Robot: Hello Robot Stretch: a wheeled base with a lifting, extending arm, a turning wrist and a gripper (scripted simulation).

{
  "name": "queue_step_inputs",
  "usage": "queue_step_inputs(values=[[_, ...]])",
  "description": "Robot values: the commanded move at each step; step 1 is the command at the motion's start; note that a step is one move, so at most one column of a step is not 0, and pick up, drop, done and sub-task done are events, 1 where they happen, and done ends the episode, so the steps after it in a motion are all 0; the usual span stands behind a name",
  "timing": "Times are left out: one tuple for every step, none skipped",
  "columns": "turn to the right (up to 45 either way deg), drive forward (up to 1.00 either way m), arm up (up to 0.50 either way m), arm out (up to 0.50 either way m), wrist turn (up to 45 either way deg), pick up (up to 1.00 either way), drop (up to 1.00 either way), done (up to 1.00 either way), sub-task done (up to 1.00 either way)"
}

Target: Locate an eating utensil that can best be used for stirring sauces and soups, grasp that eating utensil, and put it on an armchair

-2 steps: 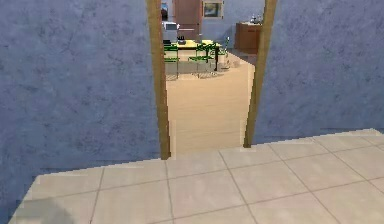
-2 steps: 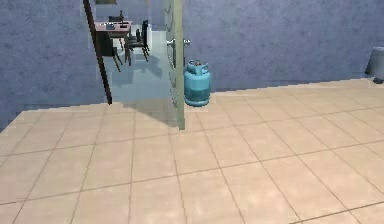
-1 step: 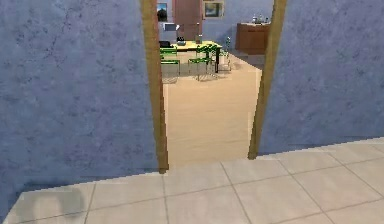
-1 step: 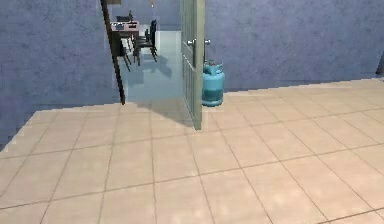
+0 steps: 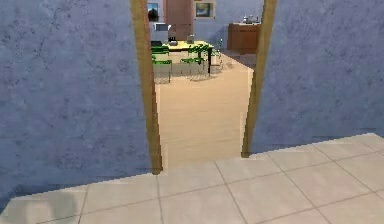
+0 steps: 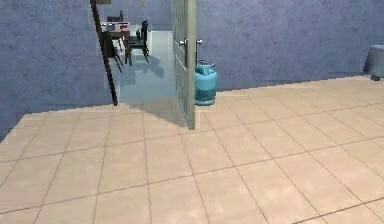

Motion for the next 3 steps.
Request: queue_step_inputs(values=[[9.0, 0.0, 0.0, 0.0, 0.0, 0.0, 0.0, 0.0, 0.0], [0.0, 1.0, 0.0, 0.0, 0.0, 0.0, 0.0, 0.0, 0.0], [0.0, 0.45, 0.0, 0.0, 0.0, 0.0, 0.0, 0.0, 0.0]])
